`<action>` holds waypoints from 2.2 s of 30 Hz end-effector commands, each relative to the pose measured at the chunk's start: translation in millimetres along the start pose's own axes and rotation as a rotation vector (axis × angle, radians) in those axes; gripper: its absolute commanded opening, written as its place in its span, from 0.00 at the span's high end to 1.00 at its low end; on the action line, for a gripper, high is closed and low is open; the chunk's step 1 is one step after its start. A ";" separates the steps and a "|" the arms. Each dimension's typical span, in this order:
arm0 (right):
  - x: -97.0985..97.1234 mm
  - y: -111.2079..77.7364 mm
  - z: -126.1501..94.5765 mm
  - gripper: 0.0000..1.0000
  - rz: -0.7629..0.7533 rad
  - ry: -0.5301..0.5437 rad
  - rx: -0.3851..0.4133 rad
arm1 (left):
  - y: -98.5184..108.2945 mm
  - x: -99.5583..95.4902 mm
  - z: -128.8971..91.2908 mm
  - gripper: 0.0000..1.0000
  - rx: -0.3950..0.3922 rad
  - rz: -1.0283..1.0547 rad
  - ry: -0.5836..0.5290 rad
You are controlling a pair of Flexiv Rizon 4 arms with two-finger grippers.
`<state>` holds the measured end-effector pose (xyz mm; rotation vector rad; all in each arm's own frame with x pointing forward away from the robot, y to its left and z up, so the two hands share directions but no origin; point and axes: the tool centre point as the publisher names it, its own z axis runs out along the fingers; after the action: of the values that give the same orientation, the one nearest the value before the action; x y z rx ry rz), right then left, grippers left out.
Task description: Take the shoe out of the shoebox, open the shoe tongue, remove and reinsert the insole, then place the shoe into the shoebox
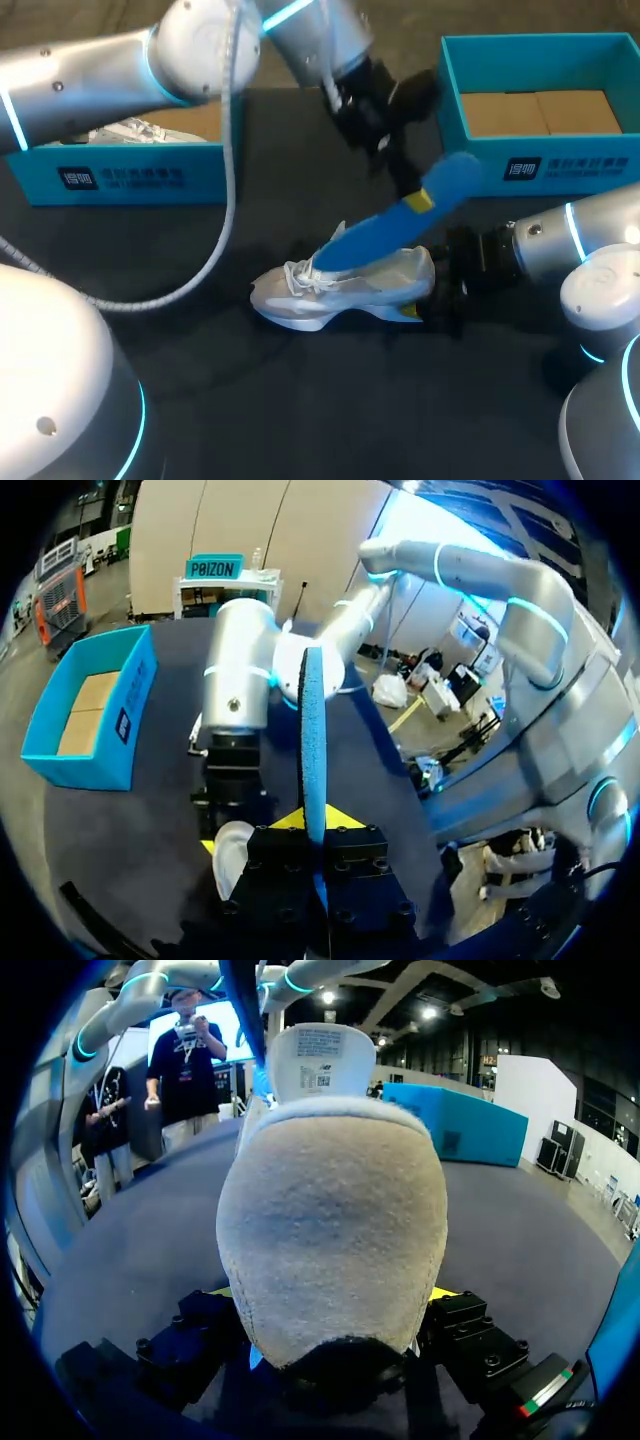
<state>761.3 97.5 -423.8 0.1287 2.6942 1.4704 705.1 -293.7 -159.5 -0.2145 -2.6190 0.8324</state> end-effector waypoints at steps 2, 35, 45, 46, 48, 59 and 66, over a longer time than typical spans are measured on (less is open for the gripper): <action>0.5 0.1 0.6 1.00 0.000 -0.002 0.004 | -18.5 9.6 -23.7 1.00 0.011 -0.025 0.004; 0.5 0.1 0.6 1.00 0.000 -0.002 0.004 | -39.3 22.7 -53.3 1.00 0.302 -0.152 0.048; 0.5 0.1 0.6 1.00 0.000 -0.002 0.004 | -54.3 37.5 -74.1 1.00 0.508 -0.241 0.029; 0.5 0.1 0.6 1.00 0.000 -0.002 0.004 | -55.3 38.1 -74.7 1.00 0.522 -0.255 0.029; 0.5 0.1 0.6 1.00 0.000 -0.002 0.004 | -57.6 39.3 -76.6 1.00 0.545 -0.265 0.010; 0.5 0.1 0.6 1.00 0.000 -0.002 0.004 | -78.4 57.8 -80.3 1.00 0.676 -0.346 0.116; 0.5 0.1 0.6 1.00 0.000 -0.002 0.004 | -81.1 75.6 -85.5 1.00 0.791 -0.368 0.168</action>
<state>761.3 97.4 -423.8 0.1287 2.6943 1.4702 675.7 -301.6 -22.4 0.3384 -1.9693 1.4311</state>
